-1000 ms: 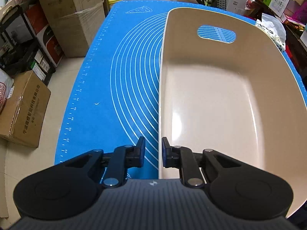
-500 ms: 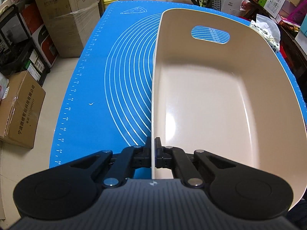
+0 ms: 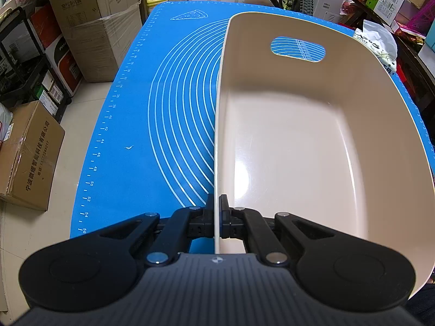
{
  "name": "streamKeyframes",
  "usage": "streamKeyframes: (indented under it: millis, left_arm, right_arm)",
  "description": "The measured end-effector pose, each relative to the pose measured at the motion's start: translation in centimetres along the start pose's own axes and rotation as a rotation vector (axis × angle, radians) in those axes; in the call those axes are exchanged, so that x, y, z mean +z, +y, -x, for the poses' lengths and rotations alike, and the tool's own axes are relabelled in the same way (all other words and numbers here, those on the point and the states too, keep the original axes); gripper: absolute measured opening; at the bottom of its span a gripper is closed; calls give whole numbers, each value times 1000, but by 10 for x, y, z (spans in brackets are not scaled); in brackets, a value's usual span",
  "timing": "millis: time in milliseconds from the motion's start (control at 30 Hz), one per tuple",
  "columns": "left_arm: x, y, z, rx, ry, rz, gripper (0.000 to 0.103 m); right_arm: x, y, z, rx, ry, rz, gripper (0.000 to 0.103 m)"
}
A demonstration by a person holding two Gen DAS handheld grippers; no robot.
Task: Organize rigid objects
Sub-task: 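Carry the white pill bottle into the basket and open the right tool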
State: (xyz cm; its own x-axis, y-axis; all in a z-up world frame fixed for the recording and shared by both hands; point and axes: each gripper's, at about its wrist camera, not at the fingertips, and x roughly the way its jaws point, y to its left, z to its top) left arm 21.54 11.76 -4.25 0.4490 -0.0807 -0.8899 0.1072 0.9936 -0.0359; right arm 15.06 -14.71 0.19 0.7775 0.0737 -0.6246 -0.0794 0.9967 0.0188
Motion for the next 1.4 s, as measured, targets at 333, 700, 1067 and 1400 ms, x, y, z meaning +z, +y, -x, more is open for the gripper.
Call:
streamKeyframes:
  millis: [333, 700, 1067, 1400]
  left_arm:
    - [0, 2, 0, -3, 1, 3, 3]
    - [0, 3, 0, -3, 0, 4, 3]
    - [0, 2, -1, -5, -1, 6, 3]
    - [0, 1, -1, -1, -1, 4, 3]
  right_arm:
    - [52, 67, -41, 107, 15, 110, 41]
    - [41, 130, -104, 103, 229, 205, 41]
    - [24, 138, -145, 115, 480, 215, 41]
    - [27, 139, -144, 136, 487, 194, 61]
